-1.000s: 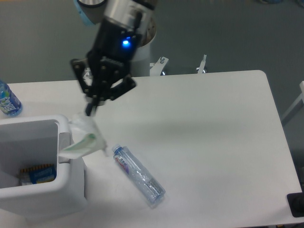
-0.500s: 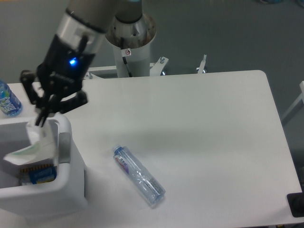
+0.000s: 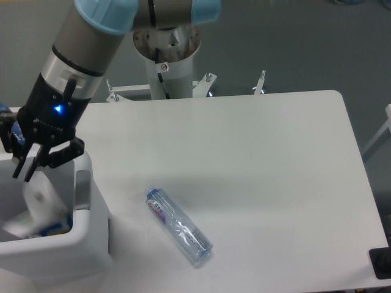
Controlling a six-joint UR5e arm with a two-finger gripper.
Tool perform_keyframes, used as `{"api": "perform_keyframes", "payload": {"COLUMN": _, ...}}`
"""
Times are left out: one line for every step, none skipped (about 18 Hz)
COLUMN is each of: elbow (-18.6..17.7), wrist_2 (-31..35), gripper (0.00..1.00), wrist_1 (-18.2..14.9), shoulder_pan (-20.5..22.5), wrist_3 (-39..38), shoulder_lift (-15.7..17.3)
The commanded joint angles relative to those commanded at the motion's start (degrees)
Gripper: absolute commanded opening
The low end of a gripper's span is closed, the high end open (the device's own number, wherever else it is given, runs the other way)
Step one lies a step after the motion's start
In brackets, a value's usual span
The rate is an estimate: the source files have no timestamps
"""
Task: Place the trash in the trash can
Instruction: 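Open the gripper to drop the bag into the bin, then move the gripper to the clear water bottle on the table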
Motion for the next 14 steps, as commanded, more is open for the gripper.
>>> {"api": "perform_keyframes", "payload": {"elbow": 0.09, "wrist_2": 0.97, "gripper": 1.0, "wrist_1": 0.0, "shoulder_pan": 0.0, "wrist_3": -0.09, "shoulder_lift": 0.09}}
{"api": "perform_keyframes", "payload": {"elbow": 0.09, "wrist_2": 1.33, "gripper": 1.0, "wrist_1": 0.0, "shoulder_pan": 0.0, "wrist_3": -0.09, "shoulder_lift": 0.18}}
{"api": "perform_keyframes", "payload": {"elbow": 0.09, "wrist_2": 1.5, "gripper": 1.0, "wrist_1": 0.0, "shoulder_pan": 0.0, "wrist_3": -0.18, "shoulder_lift": 0.18}}
{"api": "perform_keyframes", "payload": {"elbow": 0.09, "wrist_2": 1.77, "gripper": 1.0, "wrist_1": 0.0, "shoulder_pan": 0.35, "wrist_3": -0.27, "shoulder_lift": 0.18}}
{"api": "perform_keyframes", "payload": {"elbow": 0.09, "wrist_2": 1.86, "gripper": 1.0, "wrist_1": -0.09, "shoulder_pan": 0.96, "wrist_3": -0.88, "shoulder_lift": 0.18}}
{"api": "perform_keyframes", "payload": {"elbow": 0.09, "wrist_2": 2.81, "gripper": 1.0, "wrist_1": -0.26, "shoulder_pan": 2.1, "wrist_3": -2.27, "shoulder_lift": 0.26}}
{"api": "perform_keyframes", "payload": {"elbow": -0.17, "wrist_2": 5.87, "gripper": 1.0, "wrist_1": -0.35, "shoulder_pan": 2.46, "wrist_3": -3.42, "shoulder_lift": 0.35}}
{"api": "perform_keyframes", "payload": {"elbow": -0.35, "wrist_2": 10.25, "gripper": 1.0, "wrist_1": -0.44, "shoulder_pan": 2.63, "wrist_3": -3.95, "shoulder_lift": 0.44}}
{"api": "perform_keyframes", "payload": {"elbow": -0.35, "wrist_2": 14.3, "gripper": 1.0, "wrist_1": -0.44, "shoulder_pan": 2.9, "wrist_3": -3.96, "shoulder_lift": 0.53}}
{"api": "perform_keyframes", "payload": {"elbow": -0.35, "wrist_2": 17.03, "gripper": 1.0, "wrist_1": -0.44, "shoulder_pan": 3.42, "wrist_3": -3.96, "shoulder_lift": 0.44}}
{"api": "perform_keyframes", "payload": {"elbow": -0.35, "wrist_2": 18.28, "gripper": 1.0, "wrist_1": -0.44, "shoulder_pan": 4.21, "wrist_3": -3.96, "shoulder_lift": 0.18}}
{"api": "perform_keyframes", "payload": {"elbow": -0.44, "wrist_2": 18.38, "gripper": 1.0, "wrist_1": -0.44, "shoulder_pan": 5.52, "wrist_3": -3.96, "shoulder_lift": 0.0}}
{"api": "perform_keyframes", "payload": {"elbow": -0.44, "wrist_2": 18.38, "gripper": 1.0, "wrist_1": -0.44, "shoulder_pan": 6.93, "wrist_3": -3.96, "shoulder_lift": -0.35}}
{"api": "perform_keyframes", "payload": {"elbow": -0.44, "wrist_2": 18.38, "gripper": 1.0, "wrist_1": -0.44, "shoulder_pan": 8.42, "wrist_3": -3.96, "shoulder_lift": -1.05}}
